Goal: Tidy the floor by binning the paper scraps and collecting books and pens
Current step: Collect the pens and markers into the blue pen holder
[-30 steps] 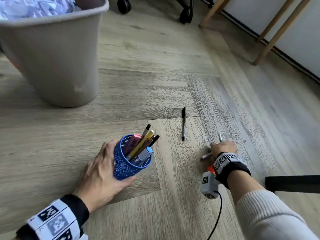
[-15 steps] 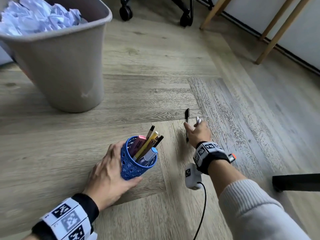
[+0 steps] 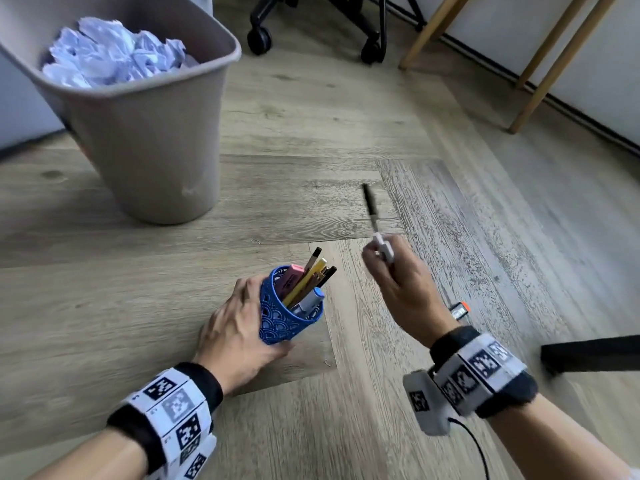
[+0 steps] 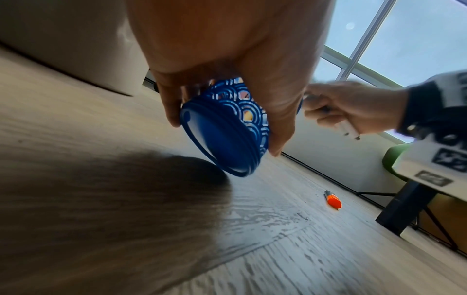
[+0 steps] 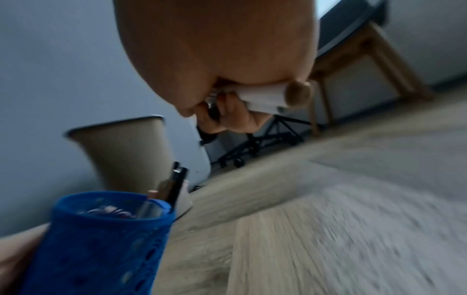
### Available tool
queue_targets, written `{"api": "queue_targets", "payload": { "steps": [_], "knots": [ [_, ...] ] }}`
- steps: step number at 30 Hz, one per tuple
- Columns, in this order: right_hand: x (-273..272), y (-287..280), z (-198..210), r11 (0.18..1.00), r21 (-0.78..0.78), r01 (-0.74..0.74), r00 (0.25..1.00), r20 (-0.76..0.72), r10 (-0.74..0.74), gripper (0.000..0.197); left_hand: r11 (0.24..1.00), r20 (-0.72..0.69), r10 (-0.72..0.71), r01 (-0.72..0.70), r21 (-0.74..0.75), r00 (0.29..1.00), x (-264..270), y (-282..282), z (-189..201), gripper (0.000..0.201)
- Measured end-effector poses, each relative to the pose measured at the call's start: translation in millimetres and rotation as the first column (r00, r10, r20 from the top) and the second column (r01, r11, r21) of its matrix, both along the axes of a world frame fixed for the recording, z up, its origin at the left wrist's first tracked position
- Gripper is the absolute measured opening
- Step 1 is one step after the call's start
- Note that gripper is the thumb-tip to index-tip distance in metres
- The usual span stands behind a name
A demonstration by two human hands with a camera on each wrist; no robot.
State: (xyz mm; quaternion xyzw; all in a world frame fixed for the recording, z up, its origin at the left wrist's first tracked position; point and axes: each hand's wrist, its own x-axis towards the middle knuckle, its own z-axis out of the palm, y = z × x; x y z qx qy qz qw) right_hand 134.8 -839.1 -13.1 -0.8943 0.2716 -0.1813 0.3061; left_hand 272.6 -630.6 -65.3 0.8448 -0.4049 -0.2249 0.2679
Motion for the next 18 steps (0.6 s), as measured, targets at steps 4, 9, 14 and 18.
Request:
{"api": "queue_targets", "payload": {
  "steps": [4, 9, 14, 18],
  "knots": [
    [-11.8, 20.9, 23.2, 0.817, -0.407, -0.41, 0.875, -0.427, 0.227, 0.034, 0.999, 0.01, -0.015, 0.015, 0.032, 1.0, -3.0, 0.4, 8.4, 0.093],
    [-17.7, 51.1, 15.1, 0.728, -0.342, -0.594, 0.713, -0.642, 0.28, 0.016, 0.99, 0.108, -0.121, 0.113, 0.085, 0.987, -25.9, 8.3, 20.6, 0.081],
    [-16.1, 87.3, 34.2, 0.737, -0.275, -0.617, 0.673, -0.669, 0.314, 0.03, 0.969, 0.095, -0.23, 0.219, 0.111, 0.969, -51.5, 14.3, 20.0, 0.073],
    [-23.5, 57.3, 42.2, 0.884, -0.177, -0.432, 0.88, -0.295, 0.371, 0.022, 0.983, 0.023, -0.183, 0.182, 0.037, 0.983, -54.6, 19.0, 19.3, 0.075]
  ]
}}
